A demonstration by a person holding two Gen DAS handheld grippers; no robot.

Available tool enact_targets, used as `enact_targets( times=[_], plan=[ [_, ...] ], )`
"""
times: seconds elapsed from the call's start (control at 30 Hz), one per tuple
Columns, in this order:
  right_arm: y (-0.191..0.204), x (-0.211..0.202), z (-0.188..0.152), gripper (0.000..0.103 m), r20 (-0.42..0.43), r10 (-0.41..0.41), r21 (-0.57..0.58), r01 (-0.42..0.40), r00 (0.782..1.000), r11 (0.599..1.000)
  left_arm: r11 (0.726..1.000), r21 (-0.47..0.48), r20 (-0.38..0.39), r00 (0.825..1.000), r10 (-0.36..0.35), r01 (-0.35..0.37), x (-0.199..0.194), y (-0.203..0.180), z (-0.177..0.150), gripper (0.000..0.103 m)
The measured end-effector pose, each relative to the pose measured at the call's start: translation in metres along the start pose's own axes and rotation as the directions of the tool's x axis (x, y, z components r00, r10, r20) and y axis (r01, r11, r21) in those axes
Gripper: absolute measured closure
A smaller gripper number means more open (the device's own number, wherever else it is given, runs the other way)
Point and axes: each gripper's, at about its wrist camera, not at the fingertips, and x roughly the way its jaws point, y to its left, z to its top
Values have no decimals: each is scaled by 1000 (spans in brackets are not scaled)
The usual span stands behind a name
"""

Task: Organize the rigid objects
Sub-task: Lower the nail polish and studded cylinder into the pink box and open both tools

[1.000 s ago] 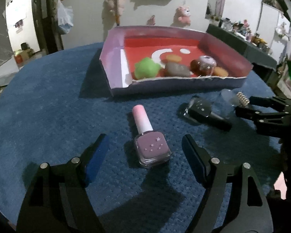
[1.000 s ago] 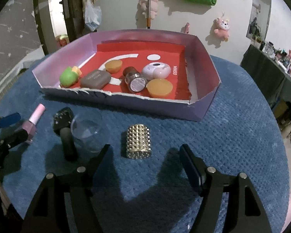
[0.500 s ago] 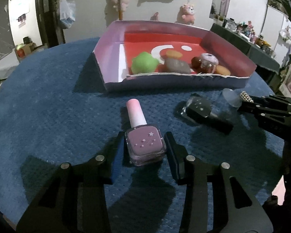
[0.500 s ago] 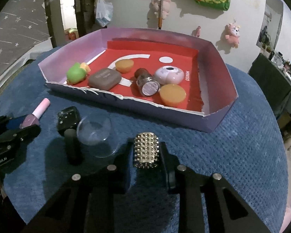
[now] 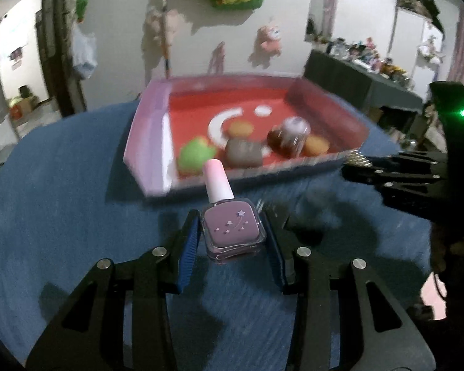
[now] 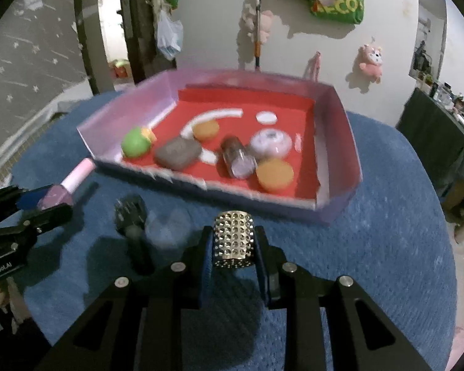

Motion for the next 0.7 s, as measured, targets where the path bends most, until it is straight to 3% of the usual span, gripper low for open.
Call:
enact_targets(
  times=[0.17, 0.33, 0.5, 0.7],
  plan=[
    [-2, 8, 52, 76, 5, 35, -47, -35, 999, 998, 997, 55, -10, 999, -48, 49, 22, 6, 56, 65],
    [-9, 46, 100, 76, -61, 70, -63, -74, 996, 995, 995, 51, -121, 989, -82, 89, 74, 18, 102, 65],
    [-12, 93, 133, 76, -155, 58, -95, -73, 986, 993, 994, 88, -212, 976, -51, 71, 122, 24, 124, 65],
    [-19, 138, 142, 76, -276, 52, -113, -86, 960, 990, 993, 90, -314, 949, -40, 72, 162, 33, 130, 65]
  ],
)
